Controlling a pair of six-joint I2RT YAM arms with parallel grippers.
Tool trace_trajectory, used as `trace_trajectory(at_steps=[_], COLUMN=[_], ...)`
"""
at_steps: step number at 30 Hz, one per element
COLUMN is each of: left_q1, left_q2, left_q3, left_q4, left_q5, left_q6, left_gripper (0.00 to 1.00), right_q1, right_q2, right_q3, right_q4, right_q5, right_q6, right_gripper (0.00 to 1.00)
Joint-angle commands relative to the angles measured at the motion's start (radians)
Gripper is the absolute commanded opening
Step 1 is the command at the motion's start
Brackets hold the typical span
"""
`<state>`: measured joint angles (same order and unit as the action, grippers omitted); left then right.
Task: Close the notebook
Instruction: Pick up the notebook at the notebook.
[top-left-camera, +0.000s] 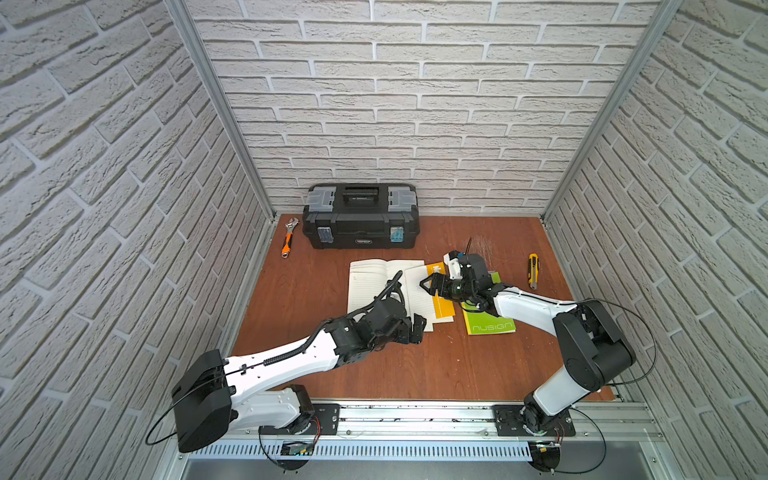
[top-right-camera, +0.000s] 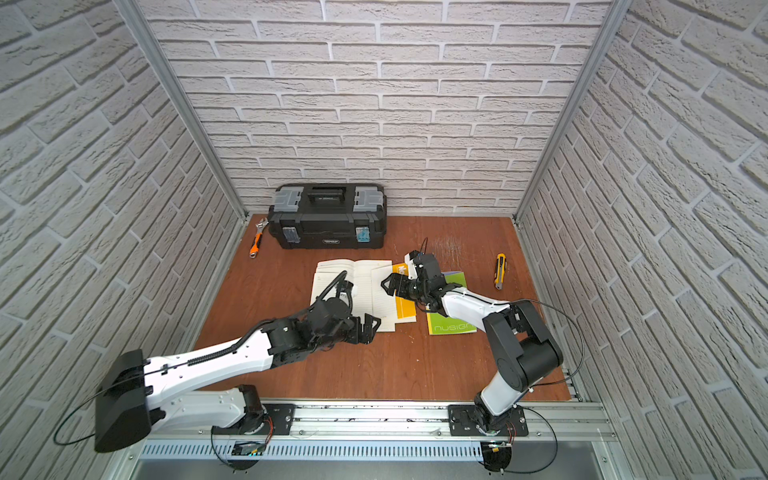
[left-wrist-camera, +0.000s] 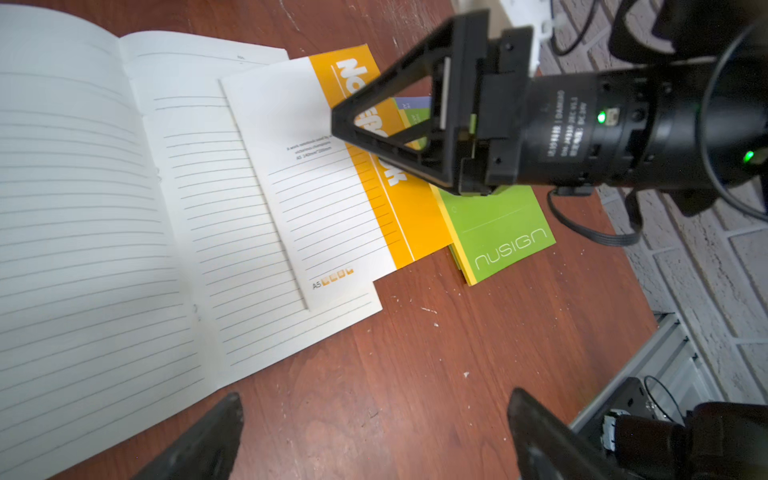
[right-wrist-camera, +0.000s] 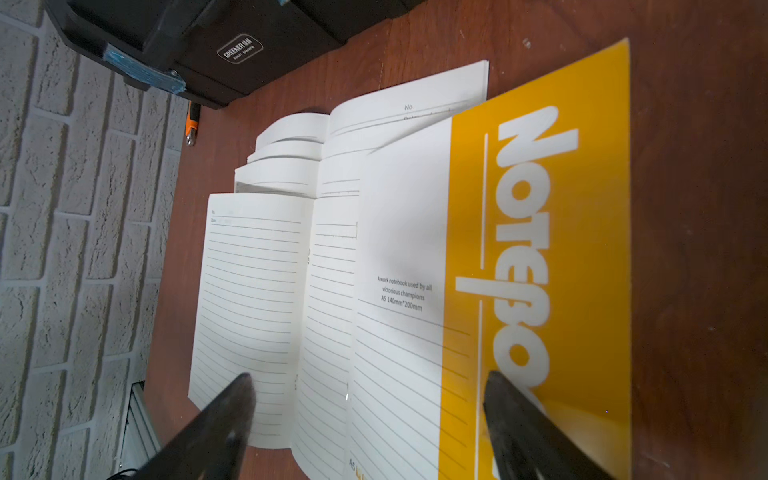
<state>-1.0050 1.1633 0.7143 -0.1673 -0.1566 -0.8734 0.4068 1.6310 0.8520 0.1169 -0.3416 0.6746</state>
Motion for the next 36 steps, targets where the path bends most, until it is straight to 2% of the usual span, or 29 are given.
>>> trace_trajectory(at_steps=[1,4,7,11,16,18,22,25,30,36], left_q1=[0.078,0.164,0.202,0.216,0.225,0.225,0.224,0.227,0.227,0.233], left_q2=[-0.007,0.043,0.113,0.196,0.316,0.361,0.419,0.446,0.484,0.512], left_q3=[-0.078,-0.123,-0.099,-0.031,0.045,0.075,0.096,0.114,0.157,0.159], left_q4=[0.13,0.275,0.325,0.336,0.359,0.345,0.355,0.361,0.332,0.324], left_q5=[0.118,0.253,0.3,0.288,0.308,0.307,0.288,0.287,0.283,0.25], left_q6=[-0.032,-0.076,-0.092,-0.09,-0.128,-0.141,-0.17,-0.172,-0.157,-0.16], left_gripper=[0.98,0.98,0.98,0.98,0.85,0.76,0.59,0.55,0.5,0.5], right_q1=[0.006,0.006,0.006,0.004,0.003,0.001,-0.001,-0.004,-0.008,-0.011], right_q2=[0.003,0.006,0.007,0.027,0.053,0.056,0.068,0.076,0.089,0.081], right_q3=[-0.016,-0.025,-0.036,-0.05,-0.083,-0.095,-0.109,-0.126,-0.14,-0.142], right_q4=[0.055,0.053,0.054,0.064,0.107,0.119,0.129,0.155,0.18,0.162], right_q5=[0.001,-0.001,-0.003,-0.001,-0.008,-0.008,-0.015,-0.019,-0.028,-0.028], right_q6=[-0.007,-0.01,-0.009,-0.007,0.007,0.011,0.011,0.022,0.031,0.025], right_gripper=[0.86,0.86,0.84,0.8,0.75,0.68,0.61,0.6,0.48,0.47])
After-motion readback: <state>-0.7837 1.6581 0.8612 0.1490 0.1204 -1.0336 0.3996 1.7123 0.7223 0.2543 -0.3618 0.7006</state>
